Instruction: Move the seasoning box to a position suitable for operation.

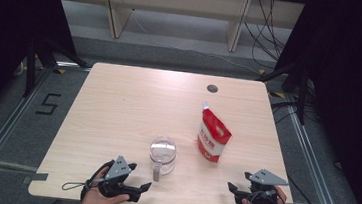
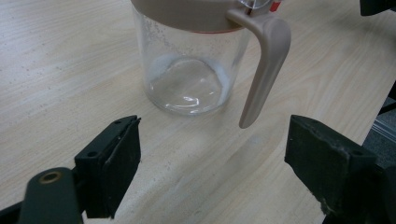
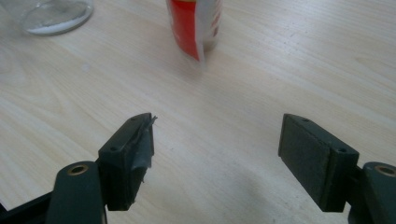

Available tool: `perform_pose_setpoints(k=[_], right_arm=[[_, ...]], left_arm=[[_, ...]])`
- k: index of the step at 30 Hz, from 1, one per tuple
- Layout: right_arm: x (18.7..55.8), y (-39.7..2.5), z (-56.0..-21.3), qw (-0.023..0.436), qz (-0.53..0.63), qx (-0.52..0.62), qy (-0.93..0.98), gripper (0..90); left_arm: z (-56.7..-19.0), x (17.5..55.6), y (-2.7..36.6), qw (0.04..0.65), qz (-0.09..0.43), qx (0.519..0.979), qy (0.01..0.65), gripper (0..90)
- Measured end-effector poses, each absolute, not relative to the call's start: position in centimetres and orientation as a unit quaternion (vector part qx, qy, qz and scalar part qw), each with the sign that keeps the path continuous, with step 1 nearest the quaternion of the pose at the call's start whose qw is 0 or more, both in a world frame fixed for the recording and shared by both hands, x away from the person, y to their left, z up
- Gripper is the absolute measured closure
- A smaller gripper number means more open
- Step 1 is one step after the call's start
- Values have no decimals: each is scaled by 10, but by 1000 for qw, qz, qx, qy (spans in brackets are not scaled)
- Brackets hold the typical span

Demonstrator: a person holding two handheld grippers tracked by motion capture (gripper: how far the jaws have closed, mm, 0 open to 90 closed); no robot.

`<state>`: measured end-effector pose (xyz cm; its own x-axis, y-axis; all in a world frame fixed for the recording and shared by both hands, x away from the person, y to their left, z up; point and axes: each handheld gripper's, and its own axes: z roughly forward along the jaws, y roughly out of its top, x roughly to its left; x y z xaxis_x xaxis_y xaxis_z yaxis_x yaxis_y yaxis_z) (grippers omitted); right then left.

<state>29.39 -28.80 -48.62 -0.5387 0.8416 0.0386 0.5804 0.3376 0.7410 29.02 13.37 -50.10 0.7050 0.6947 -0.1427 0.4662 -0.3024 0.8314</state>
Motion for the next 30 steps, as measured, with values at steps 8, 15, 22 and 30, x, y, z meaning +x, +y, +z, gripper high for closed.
perform_pose_setpoints(k=[8,15,22,30], right_arm=[[297,-290,-488,178,376,437,798,273],[297,-290,-488,181,371,434,801,269],[298,-289,-489,175,380,432,799,267],[299,-291,-490,172,375,428,804,261]], left_arm=[[-499,292,133,479,122,790,364,201],[-493,290,129,485,139,786,358,285],[-488,287,115,495,161,785,335,430],[-487,288,98,476,194,801,308,556]])
